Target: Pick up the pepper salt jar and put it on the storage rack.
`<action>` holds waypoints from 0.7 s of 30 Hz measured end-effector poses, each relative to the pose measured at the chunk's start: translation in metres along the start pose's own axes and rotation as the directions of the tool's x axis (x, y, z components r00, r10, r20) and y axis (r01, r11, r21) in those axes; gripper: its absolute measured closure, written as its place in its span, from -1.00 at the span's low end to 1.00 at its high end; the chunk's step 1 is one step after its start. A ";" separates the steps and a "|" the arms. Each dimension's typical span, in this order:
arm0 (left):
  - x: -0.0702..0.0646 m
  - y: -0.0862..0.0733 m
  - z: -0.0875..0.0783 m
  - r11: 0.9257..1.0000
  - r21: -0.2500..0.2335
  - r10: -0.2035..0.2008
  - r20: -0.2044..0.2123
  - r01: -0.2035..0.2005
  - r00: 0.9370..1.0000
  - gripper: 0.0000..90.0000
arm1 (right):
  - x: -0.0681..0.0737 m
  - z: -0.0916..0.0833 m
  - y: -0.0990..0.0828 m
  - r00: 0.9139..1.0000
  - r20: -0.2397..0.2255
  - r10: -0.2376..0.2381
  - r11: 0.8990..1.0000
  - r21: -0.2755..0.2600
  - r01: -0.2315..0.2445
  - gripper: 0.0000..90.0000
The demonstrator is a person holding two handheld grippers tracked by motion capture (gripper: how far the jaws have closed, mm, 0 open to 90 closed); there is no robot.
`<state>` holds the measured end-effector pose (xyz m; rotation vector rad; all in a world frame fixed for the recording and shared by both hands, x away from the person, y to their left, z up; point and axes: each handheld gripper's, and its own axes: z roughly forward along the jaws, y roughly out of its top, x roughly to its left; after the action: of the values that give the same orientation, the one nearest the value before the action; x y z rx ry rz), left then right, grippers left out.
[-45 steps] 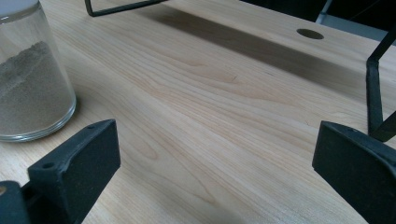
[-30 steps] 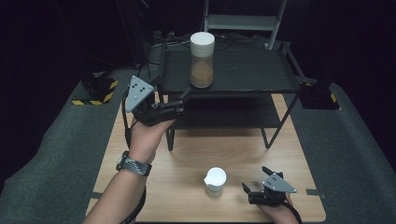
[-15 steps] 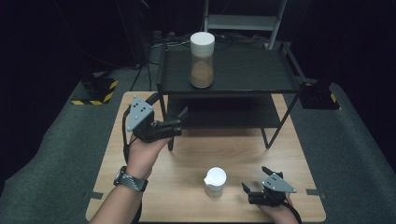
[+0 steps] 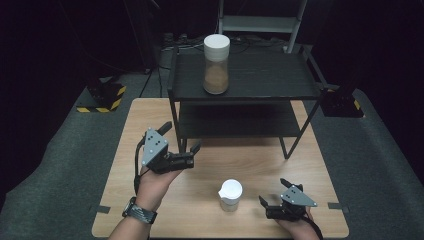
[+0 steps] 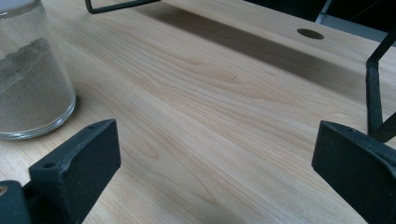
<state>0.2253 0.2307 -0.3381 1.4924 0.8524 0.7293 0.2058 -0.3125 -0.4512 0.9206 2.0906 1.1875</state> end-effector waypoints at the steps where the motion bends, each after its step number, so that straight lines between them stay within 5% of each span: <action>1: 0.000 -0.003 -0.001 1.000 0.006 -0.004 0.000 0.004 1.000 -0.99 | 0.000 0.000 0.000 1.000 0.000 0.000 1.000 0.000 0.000 -1.00; 21: 0.003 -0.077 -0.020 0.994 0.113 -0.010 -0.024 0.013 1.000 -0.99 | 0.001 0.000 0.001 1.000 0.006 -0.003 1.000 0.004 0.003 -0.99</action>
<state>0.2029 0.2456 -0.4133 1.5809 0.9324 0.7005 0.2054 -0.3110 -0.4509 0.9215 2.0895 1.1788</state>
